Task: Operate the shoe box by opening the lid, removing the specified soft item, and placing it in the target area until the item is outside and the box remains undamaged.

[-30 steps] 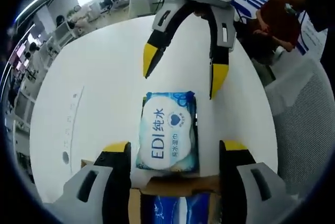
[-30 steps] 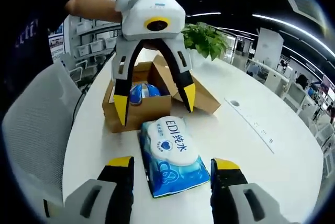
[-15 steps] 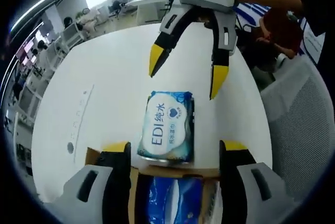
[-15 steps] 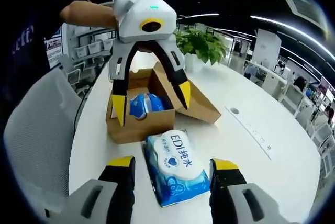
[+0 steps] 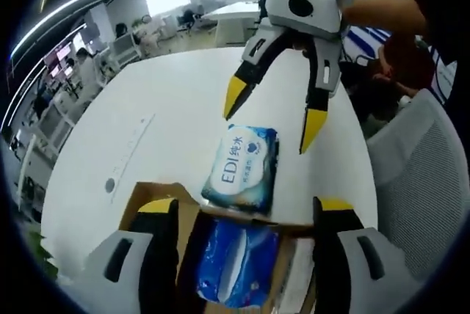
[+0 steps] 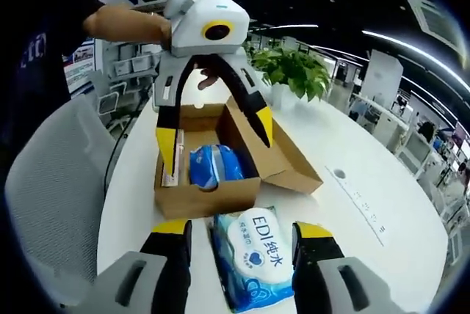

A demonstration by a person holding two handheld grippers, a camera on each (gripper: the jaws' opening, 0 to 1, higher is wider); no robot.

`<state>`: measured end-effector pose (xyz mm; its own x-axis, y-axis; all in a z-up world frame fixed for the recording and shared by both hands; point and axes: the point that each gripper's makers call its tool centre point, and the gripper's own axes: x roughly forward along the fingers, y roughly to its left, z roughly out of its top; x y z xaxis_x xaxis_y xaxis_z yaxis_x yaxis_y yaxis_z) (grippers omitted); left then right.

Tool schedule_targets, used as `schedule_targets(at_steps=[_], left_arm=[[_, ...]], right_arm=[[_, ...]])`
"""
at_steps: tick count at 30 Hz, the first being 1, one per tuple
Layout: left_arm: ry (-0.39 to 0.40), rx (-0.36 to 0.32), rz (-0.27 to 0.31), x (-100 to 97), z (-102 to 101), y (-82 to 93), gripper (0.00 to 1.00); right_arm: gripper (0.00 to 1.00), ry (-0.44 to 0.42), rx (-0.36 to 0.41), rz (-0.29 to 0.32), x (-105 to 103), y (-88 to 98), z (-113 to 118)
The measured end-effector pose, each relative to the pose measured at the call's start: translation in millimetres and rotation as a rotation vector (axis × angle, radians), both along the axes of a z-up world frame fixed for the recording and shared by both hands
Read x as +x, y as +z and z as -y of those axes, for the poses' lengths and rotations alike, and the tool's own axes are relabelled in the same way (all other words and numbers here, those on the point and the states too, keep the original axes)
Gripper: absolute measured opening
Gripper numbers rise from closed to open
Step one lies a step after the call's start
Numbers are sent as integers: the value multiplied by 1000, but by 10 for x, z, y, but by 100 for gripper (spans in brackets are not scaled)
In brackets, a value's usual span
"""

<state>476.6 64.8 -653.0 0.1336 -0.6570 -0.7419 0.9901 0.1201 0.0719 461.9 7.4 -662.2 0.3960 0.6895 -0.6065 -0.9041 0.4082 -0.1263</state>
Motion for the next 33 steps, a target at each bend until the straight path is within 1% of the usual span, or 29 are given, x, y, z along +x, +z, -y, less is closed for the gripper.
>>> schedule_targets(at_steps=[1,3,5,8,10,12,13,16,21,28,33], left_arm=[[9,-7,-2,-4,-21,11,79],[26,-20,2,-7,-75,25,81],[47,-32,11,-9,-138,37,81],[80,-48,4,-30,-228,48,83],[98,-58,11,-45,-290,70,83],[127,-76,23,-40,-356,115,83],[155,-99,26,-33,-385,152,84],[200,-139,37,-33,-457,229,85],[259,-178,56,-54,-588,332,88],[314,-216,82,-129,-800,413,91],[329,-217,93,-211,-924,408,92]], right_arm=[[50,8,-4,11,-3,3,-25],[49,14,-9,11,-13,-12,-80],[49,25,-12,15,-28,-24,-128],[48,36,-21,24,-47,-39,-202],[48,39,-21,29,-64,-33,-261],[46,36,-26,41,-46,-45,-295],[45,36,-29,46,-41,-47,-308],[44,32,-27,56,-30,-49,-379],[43,38,-28,71,-34,-67,-482],[41,45,-30,79,-35,-96,-589],[38,44,-19,97,-15,-91,-670]])
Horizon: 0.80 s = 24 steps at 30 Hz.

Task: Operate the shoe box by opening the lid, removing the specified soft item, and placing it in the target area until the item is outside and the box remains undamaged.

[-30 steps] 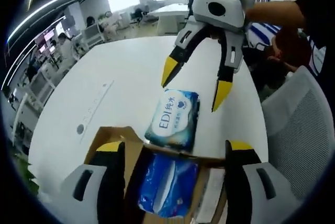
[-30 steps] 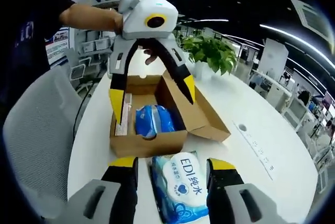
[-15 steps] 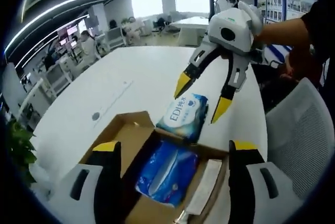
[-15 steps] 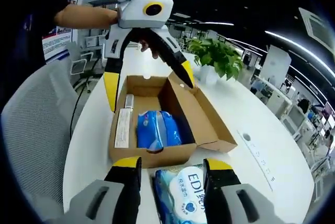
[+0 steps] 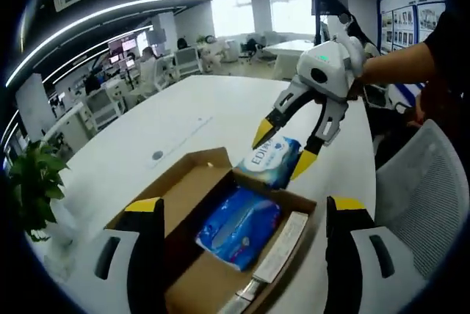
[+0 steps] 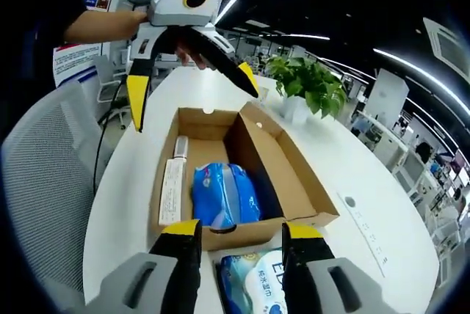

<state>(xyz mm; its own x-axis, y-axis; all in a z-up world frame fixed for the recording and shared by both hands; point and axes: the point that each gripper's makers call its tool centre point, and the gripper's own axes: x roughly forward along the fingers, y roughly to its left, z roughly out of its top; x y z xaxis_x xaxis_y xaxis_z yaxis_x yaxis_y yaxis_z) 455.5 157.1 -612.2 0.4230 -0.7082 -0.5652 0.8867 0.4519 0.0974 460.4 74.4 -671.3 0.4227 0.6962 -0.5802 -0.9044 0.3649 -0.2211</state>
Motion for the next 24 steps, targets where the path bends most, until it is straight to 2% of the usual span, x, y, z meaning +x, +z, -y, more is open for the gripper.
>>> schedule_targets(at_steps=[3,7,24], left_arm=[[15,-11,5,-43,-65,19,93],[40,-25,16,-115,-159,15,95],[136,-62,36,-363,-514,-30,98]], right_arm=[[37,2,-1,5,12,-19,-53],[31,-3,6,26,49,-10,-126],[24,-7,-37,18,144,-199,-312]])
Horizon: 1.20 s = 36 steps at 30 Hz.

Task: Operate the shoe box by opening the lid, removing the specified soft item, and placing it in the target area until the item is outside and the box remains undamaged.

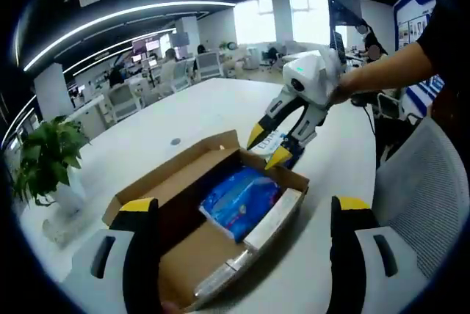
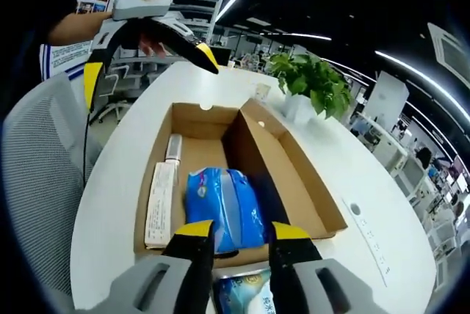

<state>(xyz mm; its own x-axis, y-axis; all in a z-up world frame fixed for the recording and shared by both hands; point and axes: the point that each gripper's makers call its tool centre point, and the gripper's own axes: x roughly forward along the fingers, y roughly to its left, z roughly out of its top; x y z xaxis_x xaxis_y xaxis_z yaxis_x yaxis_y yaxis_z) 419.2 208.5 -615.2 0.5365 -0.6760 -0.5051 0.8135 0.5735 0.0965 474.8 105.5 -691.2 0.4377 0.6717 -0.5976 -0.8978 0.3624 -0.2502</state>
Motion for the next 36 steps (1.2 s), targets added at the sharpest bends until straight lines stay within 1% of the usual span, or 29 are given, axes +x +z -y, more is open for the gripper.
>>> schedule_targets(at_steps=[3,6,9,13,17,22,26,29,31,34,36], left_arm=[[12,-17,1,-62,-40,5,97],[28,-22,7,-155,-91,-7,97],[40,-34,1,-251,-131,-34,97],[48,-22,2,-379,-187,-85,97],[67,-40,1,-453,-235,-82,97],[88,-44,-9,-538,-281,-119,97],[112,-62,-14,-620,-305,-139,97],[151,-76,2,-658,-346,-133,97],[165,-94,-5,-700,-363,-139,97],[193,-118,-10,-761,-397,-148,98],[206,-123,-13,-784,-416,-159,98]], right_arm=[[21,-2,-8,2,22,-24,-43],[19,-5,-23,7,50,-61,-89],[19,-11,-28,8,98,-92,-138],[18,-16,-26,5,131,-115,-207],[16,-19,-32,3,167,-157,-268],[15,-20,-40,-6,201,-206,-340],[12,-22,-52,-8,224,-254,-380],[11,-26,-69,-18,243,-295,-399],[9,-31,-71,-18,266,-316,-408],[8,-30,-100,-12,285,-361,-412],[8,-29,-98,-15,290,-365,-430]])
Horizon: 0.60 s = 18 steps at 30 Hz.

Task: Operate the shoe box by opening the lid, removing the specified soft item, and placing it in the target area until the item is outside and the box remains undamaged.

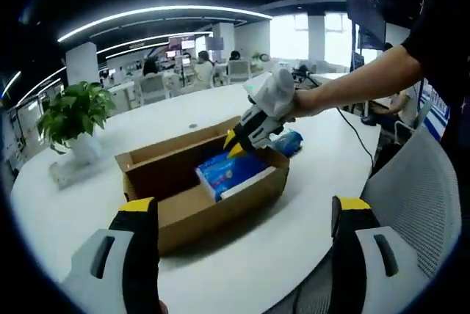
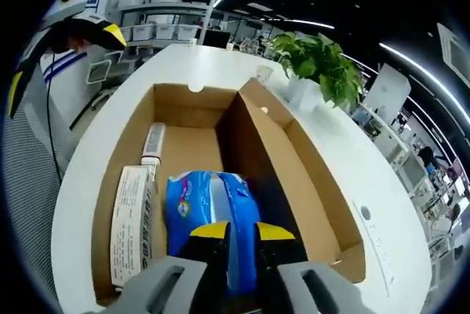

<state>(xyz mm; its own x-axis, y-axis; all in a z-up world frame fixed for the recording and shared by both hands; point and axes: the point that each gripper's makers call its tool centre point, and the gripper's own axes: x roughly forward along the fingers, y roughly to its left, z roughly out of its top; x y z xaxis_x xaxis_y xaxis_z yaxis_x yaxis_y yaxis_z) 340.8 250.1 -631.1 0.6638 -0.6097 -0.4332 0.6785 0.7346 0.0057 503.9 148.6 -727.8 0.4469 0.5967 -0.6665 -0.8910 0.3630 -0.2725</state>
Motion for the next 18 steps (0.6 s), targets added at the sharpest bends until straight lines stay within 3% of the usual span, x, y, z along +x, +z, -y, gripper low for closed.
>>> schedule_targets(at_steps=[12,18], left_arm=[[45,16,4,-164,-46,-140,99],[46,6,-3,-209,-31,-150,99]], right_arm=[[4,-15,-41,-7,78,-104,-86],[0,20,-113,22,82,-181,-60]])
